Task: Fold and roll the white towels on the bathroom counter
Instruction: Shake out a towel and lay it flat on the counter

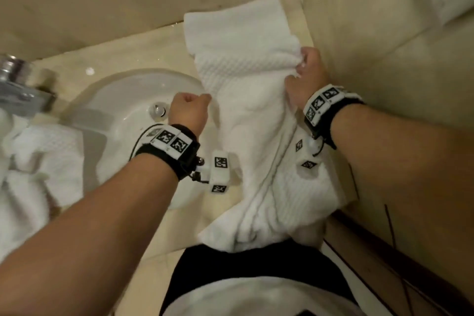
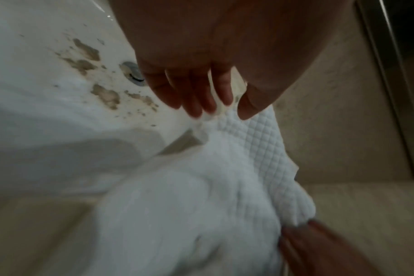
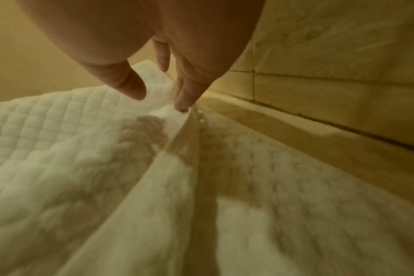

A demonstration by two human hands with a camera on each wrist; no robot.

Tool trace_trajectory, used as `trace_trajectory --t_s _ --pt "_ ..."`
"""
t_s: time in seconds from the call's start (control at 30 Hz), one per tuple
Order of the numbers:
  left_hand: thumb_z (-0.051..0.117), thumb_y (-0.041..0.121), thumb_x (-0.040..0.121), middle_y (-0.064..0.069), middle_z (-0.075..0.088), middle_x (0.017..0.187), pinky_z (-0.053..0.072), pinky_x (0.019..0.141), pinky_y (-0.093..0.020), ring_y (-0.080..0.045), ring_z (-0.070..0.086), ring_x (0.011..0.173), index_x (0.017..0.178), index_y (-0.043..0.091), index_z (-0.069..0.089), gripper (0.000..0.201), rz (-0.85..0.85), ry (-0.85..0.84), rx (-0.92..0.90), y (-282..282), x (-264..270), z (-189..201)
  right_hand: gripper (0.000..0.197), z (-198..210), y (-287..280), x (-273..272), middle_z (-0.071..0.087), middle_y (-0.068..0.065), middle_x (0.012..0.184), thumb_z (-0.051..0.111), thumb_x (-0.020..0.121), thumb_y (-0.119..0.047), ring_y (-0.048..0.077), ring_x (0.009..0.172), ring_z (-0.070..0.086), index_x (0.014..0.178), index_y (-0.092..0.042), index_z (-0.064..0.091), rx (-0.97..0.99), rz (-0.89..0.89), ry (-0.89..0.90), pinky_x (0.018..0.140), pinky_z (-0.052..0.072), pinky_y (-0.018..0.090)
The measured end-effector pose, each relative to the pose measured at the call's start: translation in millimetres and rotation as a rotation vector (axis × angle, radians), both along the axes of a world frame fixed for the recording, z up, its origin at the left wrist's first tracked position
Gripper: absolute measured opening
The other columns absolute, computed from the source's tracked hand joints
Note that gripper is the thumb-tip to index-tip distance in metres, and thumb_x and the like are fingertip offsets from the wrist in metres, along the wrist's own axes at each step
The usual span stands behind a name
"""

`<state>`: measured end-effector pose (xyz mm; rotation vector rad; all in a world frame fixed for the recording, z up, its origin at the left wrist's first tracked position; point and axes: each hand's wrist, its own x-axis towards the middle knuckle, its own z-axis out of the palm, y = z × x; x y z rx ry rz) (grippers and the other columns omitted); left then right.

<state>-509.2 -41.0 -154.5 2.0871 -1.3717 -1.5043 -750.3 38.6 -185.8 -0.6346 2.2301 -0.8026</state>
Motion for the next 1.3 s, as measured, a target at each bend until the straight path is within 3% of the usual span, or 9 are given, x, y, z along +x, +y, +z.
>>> trace_trajectory --t_s 0.1,0.2,0.33,0.57,0.7,0.87,1.0,1.2,1.3 --pt "0.069 0.032 0.091 -0.005 0.073 0.085 0.054 0.077 -0.038 -0.022 0.070 0.080 0.085 0.015 0.064 0.019 -0.242 0.103 0.214 55 25 -1 0.063 7 9 13 0.033 0.004 0.149 0.058 0.087 -0.023 0.017 0.118 0.049 0.145 -0.025 0.036 0.029 0.080 0.229 0.104 0.035 0.022" --pt "0.072 0.038 0.090 -0.009 0.077 0.084 0.052 0.070 -0.033 -0.020 0.067 0.073 0.085 0.005 0.070 0.033 -0.466 0.065 0.300 98 49 -6 0.039 22 20 26 0.043 0.006 0.131 0.054 0.085 -0.022 0.025 0.110 0.053 0.123 -0.021 0.047 0.024 0.047 0.331 0.098 0.046 0.036" --pt "0.070 0.057 0.087 0.005 0.071 0.074 0.049 0.071 -0.032 -0.016 0.065 0.070 0.074 0.021 0.062 0.039 -0.721 -0.007 0.309 132 63 -8 0.018 36 61 50 0.061 0.000 0.091 0.052 0.089 -0.035 0.017 0.073 0.060 0.100 -0.022 0.048 0.121 0.042 0.184 0.065 0.048 0.031" --pt "0.069 0.052 0.089 -0.001 0.061 0.088 0.038 0.065 -0.033 -0.019 0.056 0.076 0.087 0.018 0.057 0.036 -1.189 -0.234 0.144 170 91 0 0.025 38 171 135 0.060 0.001 0.081 0.049 0.093 -0.045 0.021 0.068 0.057 0.085 -0.021 0.051 0.299 0.053 0.094 0.063 0.046 0.031" --pt "0.057 0.041 0.098 -0.006 0.064 0.109 0.042 0.080 -0.032 -0.026 0.059 0.095 0.114 0.010 0.063 0.035 -1.021 -0.162 0.103 180 122 10 0.024 36 217 190 0.062 -0.001 0.102 0.048 0.099 -0.042 0.024 0.089 0.061 0.103 -0.021 0.060 0.336 0.116 0.025 0.078 0.048 0.030" --pt "0.052 0.044 0.095 -0.010 0.067 0.101 0.053 0.088 -0.040 -0.031 0.064 0.093 0.102 0.008 0.064 0.038 -0.630 -0.051 0.069 160 164 33 0.040 40 230 230 0.043 0.006 0.142 0.048 0.096 -0.036 0.027 0.122 0.052 0.133 -0.021 0.055 0.326 0.189 0.135 0.103 0.044 0.036" --pt "0.051 0.038 0.089 -0.005 0.051 0.059 0.037 0.052 -0.030 -0.023 0.045 0.048 0.070 0.015 0.051 0.030 -0.373 0.053 0.085 144 190 69 0.051 39 226 250 0.038 0.006 0.153 0.045 0.097 -0.038 0.029 0.131 0.048 0.145 -0.021 0.045 0.405 0.330 0.016 0.109 0.040 0.037" --pt "0.059 0.025 0.090 -0.005 0.063 0.057 0.052 0.057 -0.037 -0.024 0.063 0.053 0.083 0.012 0.060 0.014 -0.273 0.295 0.075 161 200 124 0.049 47 210 281 0.044 0.001 0.152 0.042 0.102 -0.037 0.025 0.134 0.047 0.149 -0.022 0.040 0.335 0.436 -0.143 0.109 0.037 0.033" --pt "0.065 0.027 0.093 -0.006 0.075 0.077 0.059 0.065 -0.038 -0.024 0.073 0.070 0.095 0.012 0.068 0.015 -0.412 0.367 0.098 195 179 130 0.041 52 207 283 0.065 0.004 0.124 0.039 0.101 -0.046 0.027 0.105 0.063 0.124 -0.020 0.062 0.243 0.232 -0.262 0.095 0.049 0.036"
